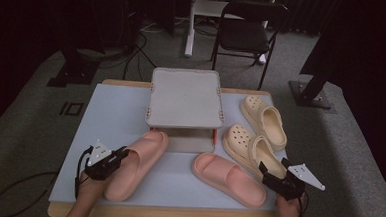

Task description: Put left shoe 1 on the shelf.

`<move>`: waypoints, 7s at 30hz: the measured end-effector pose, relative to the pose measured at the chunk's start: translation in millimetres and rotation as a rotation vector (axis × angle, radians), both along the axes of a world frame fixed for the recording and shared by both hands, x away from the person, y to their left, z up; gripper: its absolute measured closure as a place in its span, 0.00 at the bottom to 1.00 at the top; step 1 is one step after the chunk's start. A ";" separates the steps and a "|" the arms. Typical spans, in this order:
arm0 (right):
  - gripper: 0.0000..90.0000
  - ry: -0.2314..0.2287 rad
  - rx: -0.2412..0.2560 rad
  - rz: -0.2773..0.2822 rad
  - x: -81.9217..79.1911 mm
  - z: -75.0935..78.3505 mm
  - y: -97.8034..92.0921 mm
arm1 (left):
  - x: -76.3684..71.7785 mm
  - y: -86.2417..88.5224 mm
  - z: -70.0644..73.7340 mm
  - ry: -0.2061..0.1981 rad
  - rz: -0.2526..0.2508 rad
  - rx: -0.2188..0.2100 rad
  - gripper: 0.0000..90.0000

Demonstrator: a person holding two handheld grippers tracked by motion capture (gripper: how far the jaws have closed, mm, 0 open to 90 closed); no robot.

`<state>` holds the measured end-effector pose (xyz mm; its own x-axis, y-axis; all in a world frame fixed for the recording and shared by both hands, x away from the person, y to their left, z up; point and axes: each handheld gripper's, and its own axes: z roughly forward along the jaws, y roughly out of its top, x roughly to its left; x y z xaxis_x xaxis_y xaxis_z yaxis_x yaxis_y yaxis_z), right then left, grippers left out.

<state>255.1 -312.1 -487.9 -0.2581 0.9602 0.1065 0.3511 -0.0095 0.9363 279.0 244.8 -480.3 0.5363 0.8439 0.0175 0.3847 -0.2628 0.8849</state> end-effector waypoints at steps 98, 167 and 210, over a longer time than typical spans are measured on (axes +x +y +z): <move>0.12 -0.002 0.014 0.055 2.1 -0.1 -1.8 | -30.3 -43.5 -19.0 0.121 0.065 -0.117 0.18; 0.12 0.013 0.022 0.063 4.5 -1.5 -4.1 | 48.6 -87.1 -36.5 0.187 0.120 0.024 0.10; 0.14 0.077 0.018 0.216 27.4 13.9 -15.1 | 17.4 -43.7 -29.4 0.081 0.031 -0.045 0.08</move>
<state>282.5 -327.2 -474.0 -0.4478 0.8815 0.1501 0.4171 0.0575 0.9070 296.4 201.1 -509.7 0.5082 0.8589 -0.0629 0.4629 -0.2108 0.8610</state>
